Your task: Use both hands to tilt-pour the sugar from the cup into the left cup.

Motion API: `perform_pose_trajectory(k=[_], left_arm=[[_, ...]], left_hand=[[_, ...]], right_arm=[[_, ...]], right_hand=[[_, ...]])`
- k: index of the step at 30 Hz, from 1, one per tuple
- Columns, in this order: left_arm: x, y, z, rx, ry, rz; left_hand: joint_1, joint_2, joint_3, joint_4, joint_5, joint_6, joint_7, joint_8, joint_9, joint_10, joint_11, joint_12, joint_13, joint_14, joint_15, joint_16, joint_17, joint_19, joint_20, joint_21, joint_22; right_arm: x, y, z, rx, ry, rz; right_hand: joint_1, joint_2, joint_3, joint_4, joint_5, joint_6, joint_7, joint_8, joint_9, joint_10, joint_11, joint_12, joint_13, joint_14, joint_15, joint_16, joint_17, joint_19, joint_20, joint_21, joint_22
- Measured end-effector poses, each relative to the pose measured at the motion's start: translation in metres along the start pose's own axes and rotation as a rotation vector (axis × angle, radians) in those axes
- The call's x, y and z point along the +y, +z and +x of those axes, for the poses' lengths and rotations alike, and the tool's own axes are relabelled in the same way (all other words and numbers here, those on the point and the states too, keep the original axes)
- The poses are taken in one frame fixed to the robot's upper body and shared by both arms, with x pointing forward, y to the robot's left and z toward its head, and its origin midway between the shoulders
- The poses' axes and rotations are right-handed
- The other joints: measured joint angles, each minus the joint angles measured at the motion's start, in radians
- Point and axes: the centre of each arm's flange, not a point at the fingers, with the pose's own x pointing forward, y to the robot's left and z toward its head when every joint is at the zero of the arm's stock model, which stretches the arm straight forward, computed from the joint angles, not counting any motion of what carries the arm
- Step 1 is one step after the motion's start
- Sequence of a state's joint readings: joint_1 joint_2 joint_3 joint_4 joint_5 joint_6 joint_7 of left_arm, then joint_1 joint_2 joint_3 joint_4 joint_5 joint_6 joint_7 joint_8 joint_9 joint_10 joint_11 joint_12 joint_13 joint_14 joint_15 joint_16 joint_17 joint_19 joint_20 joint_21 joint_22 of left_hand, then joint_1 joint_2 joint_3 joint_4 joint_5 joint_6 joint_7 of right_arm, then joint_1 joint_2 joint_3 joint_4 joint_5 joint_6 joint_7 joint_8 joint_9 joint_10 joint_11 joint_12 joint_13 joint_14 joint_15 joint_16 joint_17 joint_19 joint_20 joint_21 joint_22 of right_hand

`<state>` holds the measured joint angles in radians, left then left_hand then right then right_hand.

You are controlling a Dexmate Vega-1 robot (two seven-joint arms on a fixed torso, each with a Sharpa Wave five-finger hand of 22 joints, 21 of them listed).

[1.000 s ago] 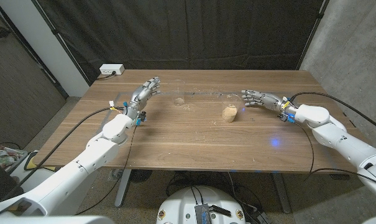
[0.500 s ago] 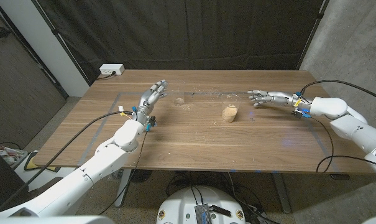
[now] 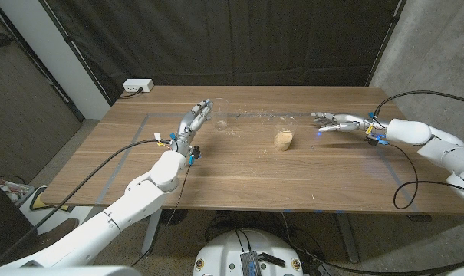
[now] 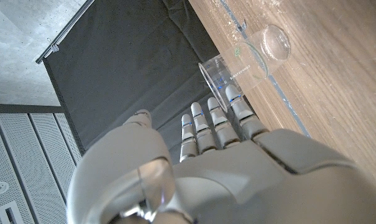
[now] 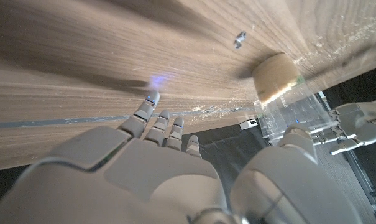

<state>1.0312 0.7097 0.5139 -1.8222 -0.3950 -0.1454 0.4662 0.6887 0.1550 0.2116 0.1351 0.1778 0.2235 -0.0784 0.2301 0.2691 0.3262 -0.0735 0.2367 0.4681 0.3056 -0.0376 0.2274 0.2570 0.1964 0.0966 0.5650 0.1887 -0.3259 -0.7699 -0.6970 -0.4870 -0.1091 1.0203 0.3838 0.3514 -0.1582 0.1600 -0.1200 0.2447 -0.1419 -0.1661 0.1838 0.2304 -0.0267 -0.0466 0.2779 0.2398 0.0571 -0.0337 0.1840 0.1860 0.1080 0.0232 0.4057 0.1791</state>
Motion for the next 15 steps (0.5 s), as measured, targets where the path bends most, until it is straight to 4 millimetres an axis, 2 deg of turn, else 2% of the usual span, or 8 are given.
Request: perform_pose_trajectory(k=[5, 15], left_arm=[[0.006, 0.0, -0.008, -0.003, 0.026, 0.032], [0.02, 0.002, -0.019, 0.01, 0.055, 0.086]], left_hand=[[-0.004, -0.004, 0.003, -0.003, 0.0, 0.0, 0.0, 0.0, 0.0, -0.002, -0.002, 0.0, 0.0, 0.0, 0.0, 0.0, -0.002, 0.0, 0.0, 0.0, 0.0], [-0.015, -0.016, 0.003, -0.003, 0.0, -0.004, -0.004, 0.0, -0.005, -0.006, -0.006, 0.0, 0.0, 0.0, 0.0, 0.0, -0.006, 0.0, 0.0, 0.0, 0.0]], right_arm=[[0.007, -0.006, 0.003, 0.036, 0.016, -0.037], [0.006, -0.005, 0.007, 0.042, 0.039, -0.104]], right_hand=[[0.0, 0.0, 0.0, 0.0, 0.0, -0.002, -0.002, 0.0, 0.0, -0.005, 0.005, -0.001, 0.0, -0.001, -0.001, 0.0, 0.0, 0.0, 0.0, 0.0, 0.0], [0.005, 0.005, 0.0, 0.0, 0.011, -0.01, 0.0, 0.0, 0.0, -0.01, 0.001, -0.005, 0.0, -0.011, -0.004, 0.0, 0.0, -0.004, 0.004, -0.009, 0.0]])
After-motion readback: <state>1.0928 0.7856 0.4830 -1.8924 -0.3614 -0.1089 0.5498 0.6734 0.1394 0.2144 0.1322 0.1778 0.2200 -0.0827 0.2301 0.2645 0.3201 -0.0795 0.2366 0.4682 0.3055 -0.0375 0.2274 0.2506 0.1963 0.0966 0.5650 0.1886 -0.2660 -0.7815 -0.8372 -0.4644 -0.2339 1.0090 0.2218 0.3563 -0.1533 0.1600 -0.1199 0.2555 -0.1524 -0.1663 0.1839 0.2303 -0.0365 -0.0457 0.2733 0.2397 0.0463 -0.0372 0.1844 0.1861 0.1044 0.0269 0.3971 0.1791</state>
